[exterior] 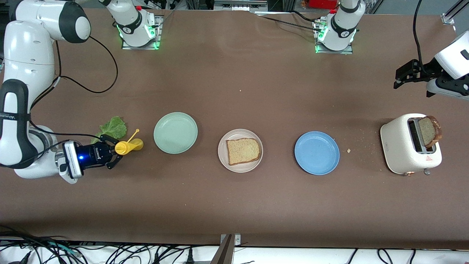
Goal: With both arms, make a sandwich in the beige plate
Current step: 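Carry the yellow bottle back beside the lettuce with the right gripper, then lower the yellow bottle beside the lettuce and open the right gripper, then draw the right gripper back and position it above the lettuce leaf, then lower the right gripper and grasp the green lettuce leaf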
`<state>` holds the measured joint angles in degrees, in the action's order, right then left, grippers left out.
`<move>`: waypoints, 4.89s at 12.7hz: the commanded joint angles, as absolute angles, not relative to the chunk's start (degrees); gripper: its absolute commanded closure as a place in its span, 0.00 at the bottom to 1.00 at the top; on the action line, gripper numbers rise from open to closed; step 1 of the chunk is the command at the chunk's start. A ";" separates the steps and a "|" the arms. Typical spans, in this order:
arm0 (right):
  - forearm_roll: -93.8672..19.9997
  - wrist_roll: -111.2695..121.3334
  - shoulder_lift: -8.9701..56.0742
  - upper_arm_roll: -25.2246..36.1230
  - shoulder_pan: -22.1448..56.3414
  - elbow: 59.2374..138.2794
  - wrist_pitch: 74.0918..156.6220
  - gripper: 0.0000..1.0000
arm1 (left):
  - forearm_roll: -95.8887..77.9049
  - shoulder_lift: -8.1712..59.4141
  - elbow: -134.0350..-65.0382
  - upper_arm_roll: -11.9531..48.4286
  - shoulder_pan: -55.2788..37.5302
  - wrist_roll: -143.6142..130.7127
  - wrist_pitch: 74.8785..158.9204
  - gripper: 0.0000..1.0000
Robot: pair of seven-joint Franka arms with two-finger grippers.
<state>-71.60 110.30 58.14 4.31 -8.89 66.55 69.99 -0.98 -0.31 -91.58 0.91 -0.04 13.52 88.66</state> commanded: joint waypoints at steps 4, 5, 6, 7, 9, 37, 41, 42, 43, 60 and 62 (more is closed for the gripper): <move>-63.46 128.47 54.76 4.83 -10.19 71.70 71.10 0.95 | -1.32 -0.35 -91.05 0.88 0.18 13.71 88.33 0.00; -63.54 131.54 54.67 4.83 -10.20 72.59 71.28 0.95 | -1.32 -0.35 -91.14 0.88 0.18 13.71 88.33 0.00; -63.46 134.10 54.67 4.92 -10.28 74.08 71.28 0.95 | -1.32 -0.35 -91.14 0.88 0.18 13.71 88.33 0.00; -63.54 137.43 55.02 4.92 -10.37 76.27 71.63 0.95 | -1.32 -0.35 -91.14 0.88 0.18 13.71 88.33 0.00; -63.72 142.02 56.76 4.83 -10.46 78.83 73.29 0.95 | -1.32 -0.35 -91.14 0.88 0.18 13.71 88.33 0.00; -41.95 98.04 42.20 8.96 -11.95 78.49 74.34 0.00 | -1.32 -0.35 -91.05 0.88 0.44 13.80 88.15 0.00; -33.25 84.75 36.84 9.05 -11.78 78.57 77.24 0.00 | -1.32 -0.35 -91.05 0.88 0.44 13.80 88.15 0.00; -30.70 79.94 35.26 9.05 -11.52 78.66 78.91 0.00 | -1.32 -0.35 -91.05 0.88 0.44 13.80 88.15 0.00; -27.89 76.76 33.77 9.05 -11.17 79.01 80.58 0.00 | -1.32 -0.35 -91.05 0.88 0.44 13.80 88.15 0.00; -7.65 16.94 25.41 7.73 -4.75 92.08 107.80 0.00 | -1.32 -0.35 -91.14 0.79 0.62 13.80 88.15 0.00; -7.21 7.69 24.44 7.13 -3.61 97.01 113.71 0.00 | -1.32 -0.35 -91.05 0.79 0.53 13.80 88.15 0.00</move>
<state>-8.71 15.21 27.99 7.92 -4.34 89.83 108.65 -0.98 -0.30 -91.58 0.76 0.26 13.52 88.65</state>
